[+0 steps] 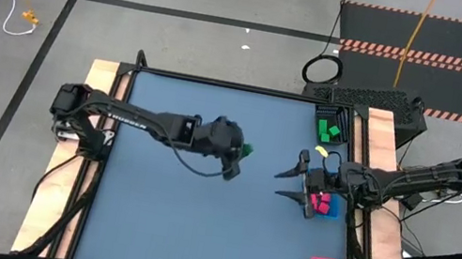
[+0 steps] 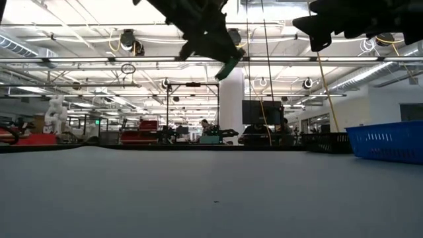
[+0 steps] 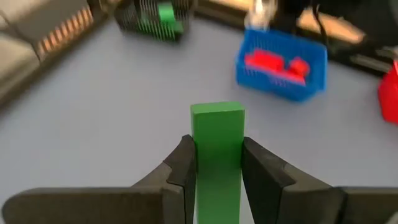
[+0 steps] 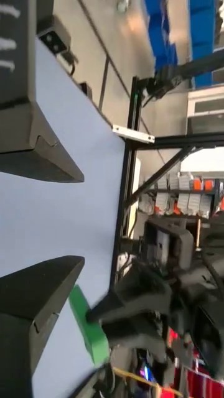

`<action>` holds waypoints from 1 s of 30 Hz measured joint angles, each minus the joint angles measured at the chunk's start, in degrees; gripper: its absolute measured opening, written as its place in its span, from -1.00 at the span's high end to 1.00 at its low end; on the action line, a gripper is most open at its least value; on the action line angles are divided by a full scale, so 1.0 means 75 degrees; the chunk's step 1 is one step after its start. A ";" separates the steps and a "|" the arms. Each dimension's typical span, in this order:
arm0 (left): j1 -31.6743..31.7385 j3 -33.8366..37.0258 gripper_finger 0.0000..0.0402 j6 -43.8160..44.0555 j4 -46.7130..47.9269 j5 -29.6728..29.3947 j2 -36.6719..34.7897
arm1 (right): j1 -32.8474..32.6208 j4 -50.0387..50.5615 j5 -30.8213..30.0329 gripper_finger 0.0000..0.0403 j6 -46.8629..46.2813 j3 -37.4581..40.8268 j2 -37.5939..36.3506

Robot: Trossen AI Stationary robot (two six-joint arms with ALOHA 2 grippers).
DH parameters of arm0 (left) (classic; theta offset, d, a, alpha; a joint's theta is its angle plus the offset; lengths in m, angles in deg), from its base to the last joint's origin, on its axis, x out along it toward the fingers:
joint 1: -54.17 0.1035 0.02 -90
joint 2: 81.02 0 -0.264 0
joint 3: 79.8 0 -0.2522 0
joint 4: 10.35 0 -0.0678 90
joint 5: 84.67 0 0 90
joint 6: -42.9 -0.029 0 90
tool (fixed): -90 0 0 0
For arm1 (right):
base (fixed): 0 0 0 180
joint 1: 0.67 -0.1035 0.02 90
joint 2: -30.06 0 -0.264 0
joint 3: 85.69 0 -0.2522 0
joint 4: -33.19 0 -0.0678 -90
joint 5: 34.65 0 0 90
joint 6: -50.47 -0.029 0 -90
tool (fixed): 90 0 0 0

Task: Sort & place blocks by color
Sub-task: Put the green block into the black bin

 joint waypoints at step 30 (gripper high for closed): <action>-0.0140 0.0003 0.53 -0.1329 -0.5790 -0.0106 0.1722 | 0.0033 -0.1435 -0.2942 0.01 -0.0645 0.0001 0.1567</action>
